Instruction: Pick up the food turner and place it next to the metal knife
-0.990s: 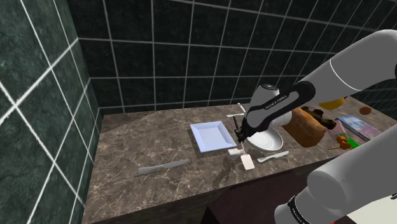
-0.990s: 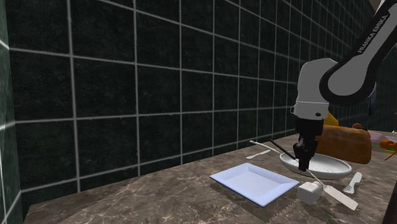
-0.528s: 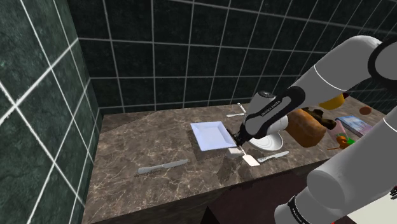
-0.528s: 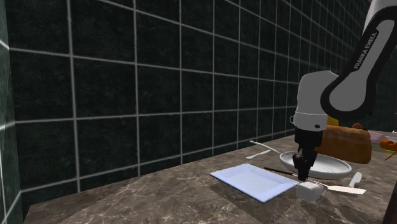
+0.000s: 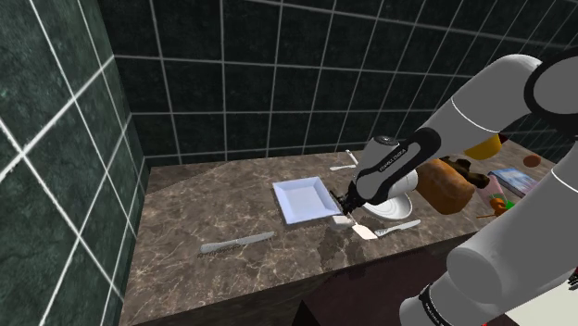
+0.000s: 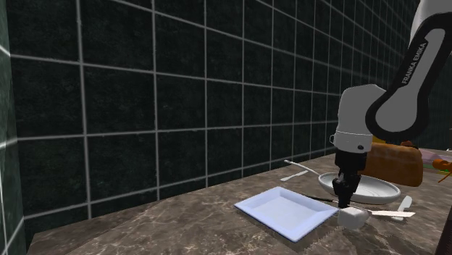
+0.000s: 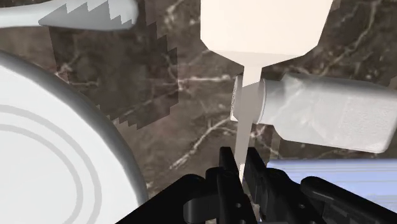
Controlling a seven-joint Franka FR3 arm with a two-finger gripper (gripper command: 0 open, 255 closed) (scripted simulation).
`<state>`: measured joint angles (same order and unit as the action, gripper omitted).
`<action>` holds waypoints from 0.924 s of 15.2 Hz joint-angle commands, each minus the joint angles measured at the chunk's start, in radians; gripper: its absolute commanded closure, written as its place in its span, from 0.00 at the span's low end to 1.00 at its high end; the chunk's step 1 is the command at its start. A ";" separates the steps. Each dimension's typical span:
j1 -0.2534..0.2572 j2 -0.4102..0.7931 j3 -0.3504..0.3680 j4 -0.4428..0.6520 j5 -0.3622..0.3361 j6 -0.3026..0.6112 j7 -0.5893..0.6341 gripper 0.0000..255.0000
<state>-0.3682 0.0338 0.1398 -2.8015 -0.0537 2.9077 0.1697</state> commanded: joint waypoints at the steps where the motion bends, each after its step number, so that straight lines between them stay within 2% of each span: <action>1: 0.002 0.005 0.002 -0.002 -0.002 0.000 0.002 0.00; 6: 0.001 0.003 0.002 -0.004 0.000 -0.001 -0.001 0.00; 8: 0.002 -0.098 0.016 -0.014 0.059 -0.090 -0.043 0.00; 10: 0.013 -0.184 0.011 -0.016 0.089 -0.173 -0.064 0.00; 14: 0.015 -0.184 0.009 -0.016 0.088 -0.173 -0.064 0.00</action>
<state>-0.3538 -0.1477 0.1492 -2.8174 0.0334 2.7374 0.1065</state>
